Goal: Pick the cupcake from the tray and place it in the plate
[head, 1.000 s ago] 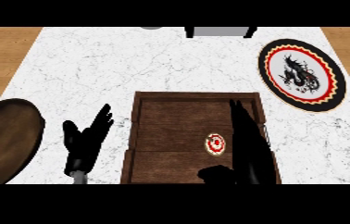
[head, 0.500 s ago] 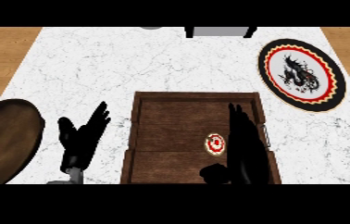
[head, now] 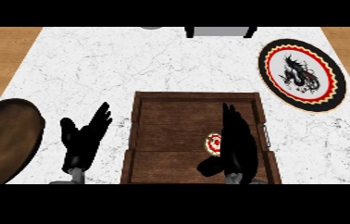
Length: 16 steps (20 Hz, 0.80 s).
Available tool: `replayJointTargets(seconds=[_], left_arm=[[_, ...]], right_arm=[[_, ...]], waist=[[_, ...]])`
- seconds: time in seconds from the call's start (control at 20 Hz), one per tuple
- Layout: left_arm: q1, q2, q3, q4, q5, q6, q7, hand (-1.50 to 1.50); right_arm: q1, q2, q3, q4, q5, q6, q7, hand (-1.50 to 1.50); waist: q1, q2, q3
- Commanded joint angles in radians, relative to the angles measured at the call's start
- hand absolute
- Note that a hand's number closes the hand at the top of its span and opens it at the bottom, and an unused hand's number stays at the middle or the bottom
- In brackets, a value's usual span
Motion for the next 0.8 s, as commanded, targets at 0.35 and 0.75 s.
replayJointTargets(seconds=[0.35, 0.75], left_arm=[[0.048, -0.007, 0.005, -0.040, -0.009, -0.020, -0.011, 0.00], [0.005, 0.023, 0.044, -0.030, 0.009, -0.029, 0.029, 0.00]], right_arm=[[0.002, 0.004, 0.009, 0.097, 0.075, 0.040, -0.056, 1.50], [-0.052, -0.010, 0.029, -0.014, 0.233, -0.110, -0.088, 1.50]], waist=[[-0.001, -0.001, 0.000], [-0.003, -0.004, 0.000]])
